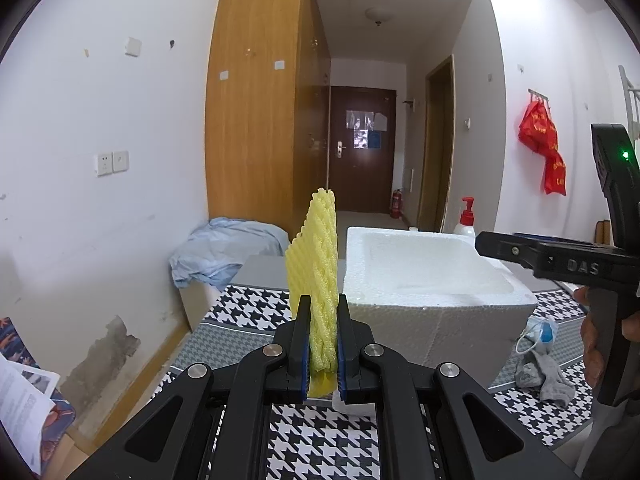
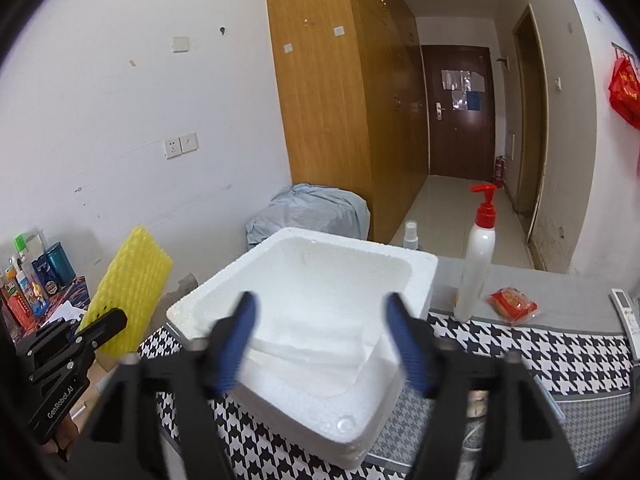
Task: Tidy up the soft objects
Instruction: 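Carry the towel and sleeve over the foam box and release the towel inside, then lower the yellow mesh sleeve into the foam box and open the left tool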
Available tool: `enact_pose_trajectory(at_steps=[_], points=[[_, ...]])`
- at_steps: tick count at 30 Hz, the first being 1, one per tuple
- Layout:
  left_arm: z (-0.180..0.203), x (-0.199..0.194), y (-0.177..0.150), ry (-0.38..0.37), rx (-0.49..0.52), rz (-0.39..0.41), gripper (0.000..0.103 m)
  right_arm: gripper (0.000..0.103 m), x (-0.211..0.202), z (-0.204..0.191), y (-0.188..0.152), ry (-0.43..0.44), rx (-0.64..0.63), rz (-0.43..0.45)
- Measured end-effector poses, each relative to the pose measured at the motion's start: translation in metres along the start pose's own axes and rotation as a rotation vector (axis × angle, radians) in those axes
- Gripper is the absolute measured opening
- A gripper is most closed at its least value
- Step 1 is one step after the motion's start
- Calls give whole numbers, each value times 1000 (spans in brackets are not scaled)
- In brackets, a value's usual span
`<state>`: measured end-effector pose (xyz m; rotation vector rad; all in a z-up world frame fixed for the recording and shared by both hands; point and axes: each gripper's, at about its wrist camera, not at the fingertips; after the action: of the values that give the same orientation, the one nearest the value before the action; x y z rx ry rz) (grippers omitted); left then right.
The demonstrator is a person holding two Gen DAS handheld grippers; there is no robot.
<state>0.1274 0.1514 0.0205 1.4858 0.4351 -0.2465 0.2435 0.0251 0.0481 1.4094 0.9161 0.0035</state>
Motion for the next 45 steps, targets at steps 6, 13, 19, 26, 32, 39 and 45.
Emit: enact_pose_trajectory(at_steps=[6, 13, 19, 26, 32, 39, 45], points=[[4, -2, 2, -1, 7, 8, 10, 94, -5, -1, -2, -10, -14, 3], [10, -4, 6, -12, 21, 13, 10, 95, -11, 2, -3, -10, -18, 12], [16, -3, 11, -47, 24, 13, 10, 96, -19, 7, -4, -13, -5, 25], [29, -1, 18, -70, 41, 21, 10, 98, -29, 15, -8, -24, -2, 32], [40, 3, 24, -96, 59, 21, 10, 101, -35, 25, -13, -30, 11, 41], [56, 12, 28, -133, 78, 17, 10, 101, -43, 38, -21, -64, 17, 27], [66, 23, 32, -155, 86, 1, 10, 101, -52, 45, -27, -89, 22, 31]])
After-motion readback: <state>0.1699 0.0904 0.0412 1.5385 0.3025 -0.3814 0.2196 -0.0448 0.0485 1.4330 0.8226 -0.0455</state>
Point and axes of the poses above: each gripper's, at about its wrist camera, not at the fingertips, and x roughly the way its jaws point, z to its right, y to its top, and after that the axes turned 5 degrees about -z, right-handed
